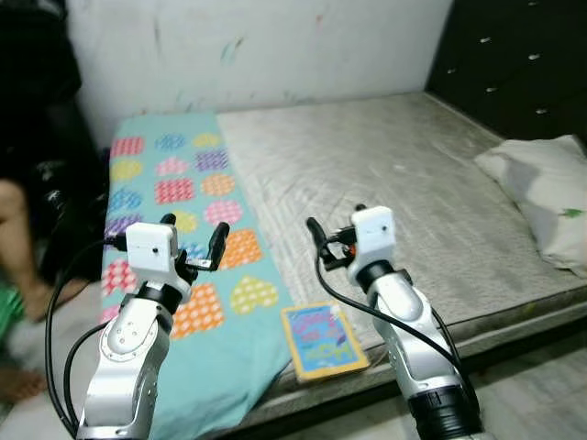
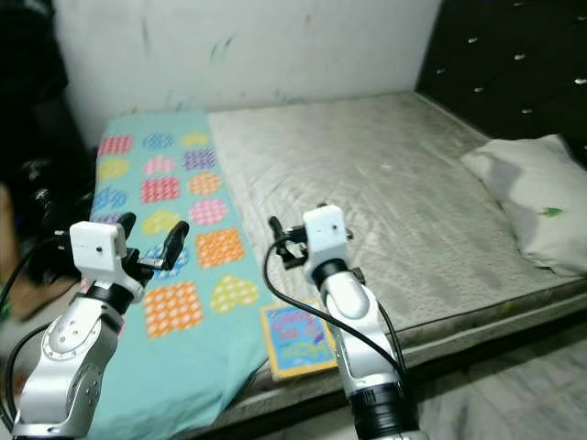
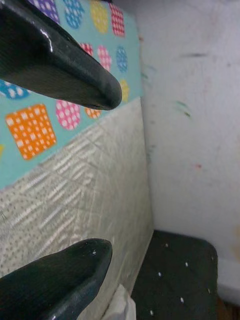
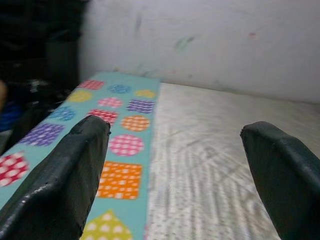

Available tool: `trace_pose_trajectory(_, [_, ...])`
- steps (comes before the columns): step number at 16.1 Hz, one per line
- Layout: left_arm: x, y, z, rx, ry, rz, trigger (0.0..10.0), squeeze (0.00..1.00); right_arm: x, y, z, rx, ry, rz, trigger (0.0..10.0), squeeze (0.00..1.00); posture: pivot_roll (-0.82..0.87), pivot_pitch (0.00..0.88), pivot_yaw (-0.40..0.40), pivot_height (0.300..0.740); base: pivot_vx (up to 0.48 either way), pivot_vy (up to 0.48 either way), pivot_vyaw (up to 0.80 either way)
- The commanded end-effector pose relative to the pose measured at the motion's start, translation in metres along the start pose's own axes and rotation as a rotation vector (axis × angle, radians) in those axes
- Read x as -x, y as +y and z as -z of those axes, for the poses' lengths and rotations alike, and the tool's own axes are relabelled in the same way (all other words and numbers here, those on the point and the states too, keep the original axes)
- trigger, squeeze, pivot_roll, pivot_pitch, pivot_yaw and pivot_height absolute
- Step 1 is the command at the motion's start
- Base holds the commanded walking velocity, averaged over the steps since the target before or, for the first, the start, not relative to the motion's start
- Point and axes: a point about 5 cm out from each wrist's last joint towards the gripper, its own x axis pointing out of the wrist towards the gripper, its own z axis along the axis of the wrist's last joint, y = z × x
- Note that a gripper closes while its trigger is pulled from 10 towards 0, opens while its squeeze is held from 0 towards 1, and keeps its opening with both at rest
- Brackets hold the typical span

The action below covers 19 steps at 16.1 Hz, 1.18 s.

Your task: Clean up the room

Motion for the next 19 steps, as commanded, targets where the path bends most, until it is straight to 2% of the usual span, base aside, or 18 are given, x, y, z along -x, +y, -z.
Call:
trace_pose_trajectory(1, [0.001, 0.003, 0.001, -0.007, 0.008, -0.02, 10.0, 0.0, -0.001, 0.003, -0.002, -0.005, -0.001, -0.023, 10.0, 0.0, -0.1, 0.0, -0.043, 0.74, 0.0, 0.0, 0.53])
trace_pose_trajectory(6, [0.004, -0.001, 0.008, 0.034, 0.045, -0.027, 10.0, 0.0, 0.001, 0.005, 0.002, -0.007, 0.011, -0.027, 10.0, 0.0, -0.1, 0.0, -0.04, 0.74, 0.0, 0.0, 0.77])
trace_pose_trajectory(7, [0.004, -0.001, 0.01, 0.09, 0.061, -0.036, 10.0, 0.0, 0.002, 0.004, 0.003, -0.012, 0.016, -0.022, 10.0, 0.0, -0.1, 0.0, -0.038, 0.74, 0.0, 0.0, 0.77])
trace_pose_trajectory(10, [0.003, -0.004, 0.01, 0.067, 0.062, -0.009, 10.0, 0.0, 0.002, 0.003, 0.004, -0.023, 0.021, 0.006, 10.0, 0.0, -0.1, 0.0, -0.033, 0.74, 0.0, 0.0, 0.72])
trace_pose_trajectory(16, [0.003, -0.007, 0.01, 0.079, 0.068, 0.01, 10.0, 0.0, 0.002, 0.003, 0.007, -0.014, 0.034, -0.003, 10.0, 0.0, -0.1, 0.0, -0.033, 0.74, 0.0, 0.0, 0.0])
trace_pose_trajectory(19, [0.003, -0.006, 0.01, 0.079, 0.063, 0.01, 10.0, 0.0, 0.002, 0.005, 0.008, -0.022, 0.036, -0.01, 10.0, 0.0, -0.1, 0.0, -0.036, 0.74, 0.0, 0.0, 0.77])
